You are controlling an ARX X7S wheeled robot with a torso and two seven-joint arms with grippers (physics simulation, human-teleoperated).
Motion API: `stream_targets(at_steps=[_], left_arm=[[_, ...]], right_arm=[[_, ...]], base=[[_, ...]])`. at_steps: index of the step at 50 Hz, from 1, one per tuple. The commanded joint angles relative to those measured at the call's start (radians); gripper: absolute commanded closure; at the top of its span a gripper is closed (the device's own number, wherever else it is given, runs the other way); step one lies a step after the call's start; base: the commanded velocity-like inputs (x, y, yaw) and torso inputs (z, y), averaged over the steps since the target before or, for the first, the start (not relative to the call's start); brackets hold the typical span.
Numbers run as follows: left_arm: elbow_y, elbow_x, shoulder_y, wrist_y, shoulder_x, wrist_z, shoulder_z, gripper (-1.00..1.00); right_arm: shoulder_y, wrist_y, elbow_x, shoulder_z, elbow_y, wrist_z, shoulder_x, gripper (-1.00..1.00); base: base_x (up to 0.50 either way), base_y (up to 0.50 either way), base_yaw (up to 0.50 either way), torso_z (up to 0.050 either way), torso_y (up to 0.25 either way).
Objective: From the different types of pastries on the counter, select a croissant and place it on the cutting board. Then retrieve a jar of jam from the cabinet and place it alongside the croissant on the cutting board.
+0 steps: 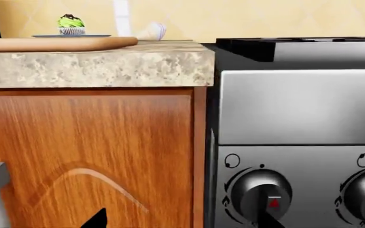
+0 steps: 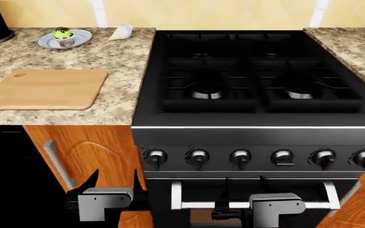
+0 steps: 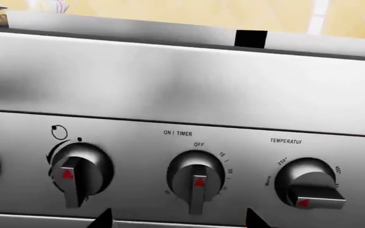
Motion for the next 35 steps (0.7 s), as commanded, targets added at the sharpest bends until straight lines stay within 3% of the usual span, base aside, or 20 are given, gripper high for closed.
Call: stream_targets(at_steps=[1, 35], left_arm=[[-0.004, -0.010, 0.002, 0.009, -0.012, -0.012, 0.012, -1.00], [-0.008, -0.026, -0.001, 0.030, -0.040, -0.036, 0.040, -1.00]], right_arm=[[0.004, 0.000, 0.011, -0.015, 0.003, 0.016, 0.010, -1.00], [0.008, 0.001, 0.036, -0.053, 0.001, 0.046, 0.035, -1.00]], base=[[0.01, 0.50, 0.00, 0.000, 0.000], [0.01, 0.50, 0.00, 0.000, 0.000]])
